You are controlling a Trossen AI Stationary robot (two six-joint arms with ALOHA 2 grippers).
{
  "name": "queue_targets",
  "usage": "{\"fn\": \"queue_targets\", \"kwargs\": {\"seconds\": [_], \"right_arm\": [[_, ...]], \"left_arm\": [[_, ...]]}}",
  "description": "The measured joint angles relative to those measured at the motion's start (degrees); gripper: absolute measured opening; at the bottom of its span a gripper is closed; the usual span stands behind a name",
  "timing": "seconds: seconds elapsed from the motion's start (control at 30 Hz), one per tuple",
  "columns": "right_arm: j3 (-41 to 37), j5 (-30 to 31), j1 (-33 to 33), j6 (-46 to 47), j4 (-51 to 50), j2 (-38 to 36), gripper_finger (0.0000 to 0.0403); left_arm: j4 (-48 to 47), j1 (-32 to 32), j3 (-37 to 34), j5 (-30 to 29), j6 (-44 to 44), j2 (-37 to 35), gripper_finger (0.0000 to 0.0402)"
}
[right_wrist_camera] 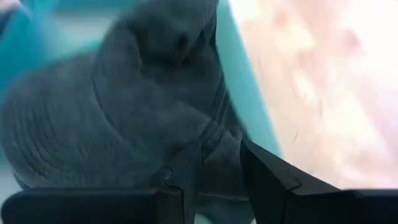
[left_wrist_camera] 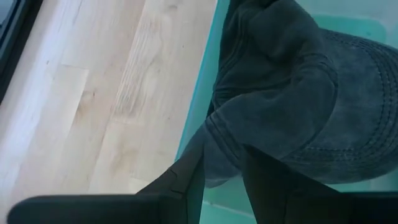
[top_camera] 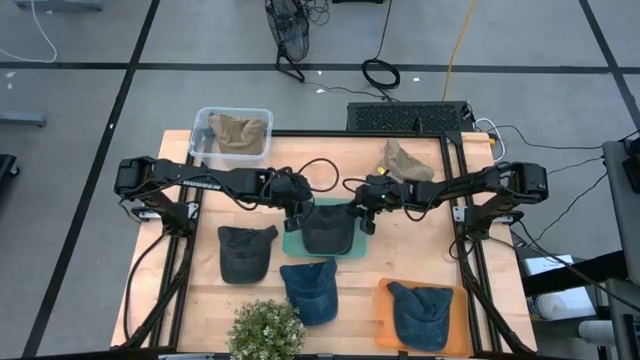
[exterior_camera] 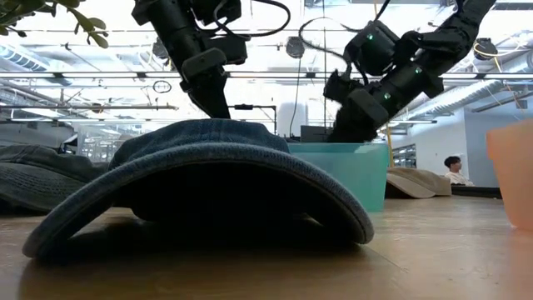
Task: Pick & Place hat
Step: Put the right black cap into the green bin, then put the brown cap into the transparent bin
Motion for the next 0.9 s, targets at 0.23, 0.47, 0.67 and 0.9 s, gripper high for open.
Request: {"fn": "queue_targets", "kwargs": {"seconds": [0.23,0.47,0.67,0.9], "right_arm": [[0.02,0.49,0.04,0.30,1.75,-8.65,0.0105],[0.04,15.85,-0.64,6.25,-12.48,-17.89,0.0110],[0.04,20.85,-8.31,7.08,-22.50,-22.08,0.0153],[0.07,17.98,-19.70,5.97,-28.32,-21.01,0.0215]], "left_arm": [[-0.32,0.00,0.00,0.03,-0.07,0.00,0.0113],[-0.28,0.00,0.00,0.51,-2.75,-0.03,0.0113],[0.49,0.00,-0.02,0.48,-2.60,-3.11,0.0113],[3.61,-2.08,-0.02,0.42,-2.95,-10.70,0.0113]]}}
